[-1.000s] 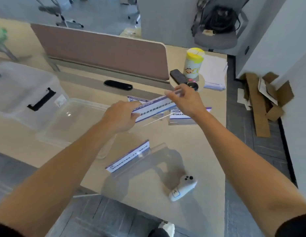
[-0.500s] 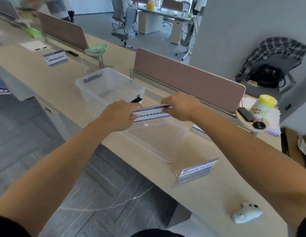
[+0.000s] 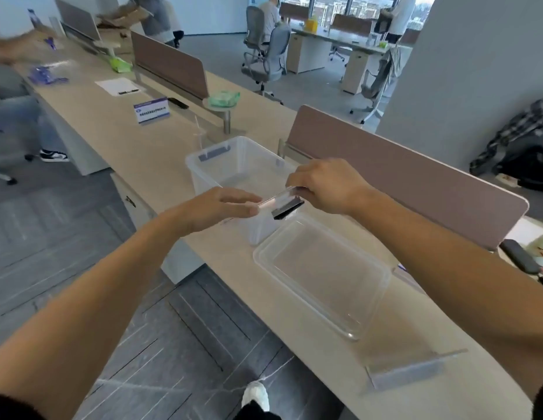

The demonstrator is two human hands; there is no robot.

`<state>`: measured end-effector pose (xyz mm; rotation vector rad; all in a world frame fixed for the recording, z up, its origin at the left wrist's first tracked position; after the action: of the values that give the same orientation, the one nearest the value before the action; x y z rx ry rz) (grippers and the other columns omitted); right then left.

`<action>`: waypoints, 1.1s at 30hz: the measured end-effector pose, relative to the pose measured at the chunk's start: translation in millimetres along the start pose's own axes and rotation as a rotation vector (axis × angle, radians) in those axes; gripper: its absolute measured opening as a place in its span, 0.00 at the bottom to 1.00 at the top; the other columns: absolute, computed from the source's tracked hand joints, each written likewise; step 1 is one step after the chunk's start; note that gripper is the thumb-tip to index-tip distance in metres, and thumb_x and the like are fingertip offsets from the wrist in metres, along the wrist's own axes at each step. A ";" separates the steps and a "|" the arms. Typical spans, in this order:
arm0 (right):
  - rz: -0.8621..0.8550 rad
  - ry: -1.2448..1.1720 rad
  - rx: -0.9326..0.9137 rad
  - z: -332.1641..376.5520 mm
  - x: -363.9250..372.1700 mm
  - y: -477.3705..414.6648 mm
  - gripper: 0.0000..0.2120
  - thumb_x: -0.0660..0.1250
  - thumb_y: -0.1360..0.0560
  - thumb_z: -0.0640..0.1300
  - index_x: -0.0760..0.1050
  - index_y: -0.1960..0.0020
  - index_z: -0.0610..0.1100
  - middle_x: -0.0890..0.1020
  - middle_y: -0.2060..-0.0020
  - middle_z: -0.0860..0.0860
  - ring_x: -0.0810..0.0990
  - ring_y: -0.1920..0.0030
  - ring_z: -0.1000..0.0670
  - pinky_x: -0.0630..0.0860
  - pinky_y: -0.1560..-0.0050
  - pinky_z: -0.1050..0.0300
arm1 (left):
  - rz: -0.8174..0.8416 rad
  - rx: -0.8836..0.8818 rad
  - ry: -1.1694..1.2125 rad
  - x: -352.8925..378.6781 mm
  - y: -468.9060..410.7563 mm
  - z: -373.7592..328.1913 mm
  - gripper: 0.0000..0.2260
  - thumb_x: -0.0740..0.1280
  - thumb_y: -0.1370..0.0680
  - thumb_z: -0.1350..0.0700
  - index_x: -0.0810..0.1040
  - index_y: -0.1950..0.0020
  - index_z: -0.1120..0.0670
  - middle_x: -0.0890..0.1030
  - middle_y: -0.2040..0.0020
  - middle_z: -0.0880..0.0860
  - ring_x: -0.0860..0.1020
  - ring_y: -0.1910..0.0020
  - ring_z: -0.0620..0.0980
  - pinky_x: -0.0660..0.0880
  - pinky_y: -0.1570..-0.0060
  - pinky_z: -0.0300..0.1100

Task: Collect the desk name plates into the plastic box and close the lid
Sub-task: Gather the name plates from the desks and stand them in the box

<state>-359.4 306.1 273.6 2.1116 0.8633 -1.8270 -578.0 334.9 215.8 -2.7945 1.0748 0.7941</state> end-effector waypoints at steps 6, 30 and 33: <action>-0.145 -0.054 -0.081 -65.0 32.5 -55.8 0.16 0.57 0.21 0.52 0.82 0.52 0.46 0.84 0.62 0.49 0.82 0.61 0.42 0.76 0.63 0.50 | 0.005 -0.036 0.077 -26.0 -66.0 10.0 0.18 0.70 0.33 0.38 0.77 0.44 0.33 0.76 0.36 0.42 0.71 0.32 0.48 0.68 0.35 0.47; -0.273 -1.290 0.824 -81.4 153.8 -301.4 0.40 0.71 0.25 0.55 0.48 0.26 0.71 0.50 0.21 0.59 0.53 0.21 0.49 0.65 0.33 0.31 | -0.010 -0.028 0.477 -209.9 -196.2 152.5 0.25 0.73 0.33 0.39 0.80 0.38 0.44 0.81 0.40 0.47 0.78 0.39 0.46 0.72 0.36 0.49; -0.303 -1.410 0.974 -78.3 158.7 -319.2 0.41 0.73 0.26 0.53 0.48 0.28 0.74 0.49 0.20 0.56 0.57 0.23 0.45 0.66 0.38 0.27 | 0.037 -0.029 0.528 -221.9 -199.5 156.2 0.15 0.72 0.25 0.45 0.80 0.39 0.44 0.81 0.40 0.46 0.77 0.39 0.47 0.73 0.42 0.43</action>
<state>-463.8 648.8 204.2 0.2958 -0.1683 -3.4009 -660.0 656.6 158.6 -3.0991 1.1765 0.0584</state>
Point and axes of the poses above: each hand's wrist, its own y-axis away from the middle knuckle, its own x-axis out of the palm, z = x × y, the point moved 3 cm from there along -y, towards the middle knuckle
